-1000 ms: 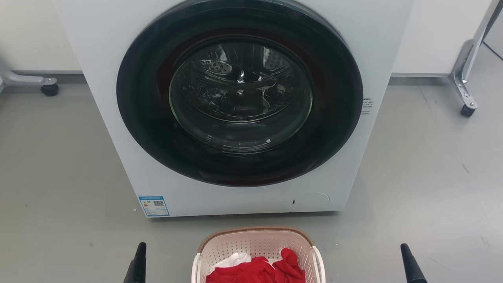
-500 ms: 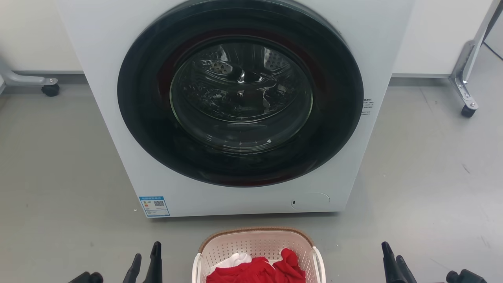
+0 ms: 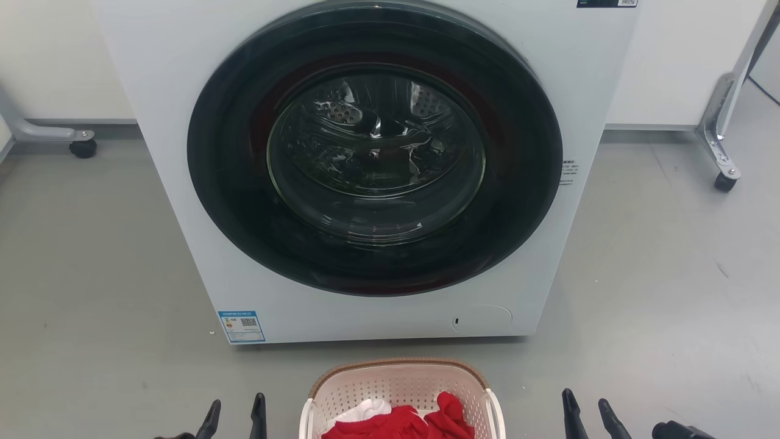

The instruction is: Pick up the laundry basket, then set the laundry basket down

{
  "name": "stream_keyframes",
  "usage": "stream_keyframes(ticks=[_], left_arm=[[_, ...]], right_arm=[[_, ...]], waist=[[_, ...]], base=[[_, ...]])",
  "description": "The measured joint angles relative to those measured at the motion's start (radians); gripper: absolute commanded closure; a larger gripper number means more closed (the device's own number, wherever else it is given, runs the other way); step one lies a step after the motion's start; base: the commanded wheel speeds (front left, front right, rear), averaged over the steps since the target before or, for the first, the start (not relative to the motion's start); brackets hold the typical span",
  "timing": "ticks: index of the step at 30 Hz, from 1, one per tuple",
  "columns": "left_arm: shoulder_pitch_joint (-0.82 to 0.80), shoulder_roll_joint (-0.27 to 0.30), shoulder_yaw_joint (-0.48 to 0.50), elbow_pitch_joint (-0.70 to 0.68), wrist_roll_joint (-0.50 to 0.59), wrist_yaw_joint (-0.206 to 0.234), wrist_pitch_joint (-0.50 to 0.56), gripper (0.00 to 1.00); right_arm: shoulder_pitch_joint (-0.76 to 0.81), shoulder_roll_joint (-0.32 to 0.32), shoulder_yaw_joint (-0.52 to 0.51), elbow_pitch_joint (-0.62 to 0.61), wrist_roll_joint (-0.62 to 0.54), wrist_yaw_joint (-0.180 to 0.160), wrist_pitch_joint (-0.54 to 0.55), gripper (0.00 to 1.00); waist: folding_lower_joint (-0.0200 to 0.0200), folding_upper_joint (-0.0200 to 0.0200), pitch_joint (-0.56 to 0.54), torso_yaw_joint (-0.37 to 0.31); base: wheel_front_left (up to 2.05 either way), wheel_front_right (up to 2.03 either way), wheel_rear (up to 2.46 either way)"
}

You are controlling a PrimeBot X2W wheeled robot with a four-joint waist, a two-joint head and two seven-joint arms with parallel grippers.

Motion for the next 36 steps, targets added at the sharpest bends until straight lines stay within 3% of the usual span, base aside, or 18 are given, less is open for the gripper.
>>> stream_keyframes(ticks=[28, 36], left_arm=[[0.021, -0.02, -0.036, 0.005, 0.38, 0.063, -0.1, 0.0], [0.021, -0.026, -0.033, 0.01, 0.393, 0.071, -0.106, 0.0]], right_arm=[[0.022, 0.001, 0.097, -0.02, -0.384, -0.063, -0.097, 0.0], [0.023, 0.001, 0.1, -0.021, -0.42, -0.071, -0.105, 0.0]], waist=[[0.0, 0.0, -0.008, -0.002], [0.0, 0.0, -0.006, -0.002]], base=[[0.0, 0.0, 0.0], [0.0, 0.0, 0.0]])
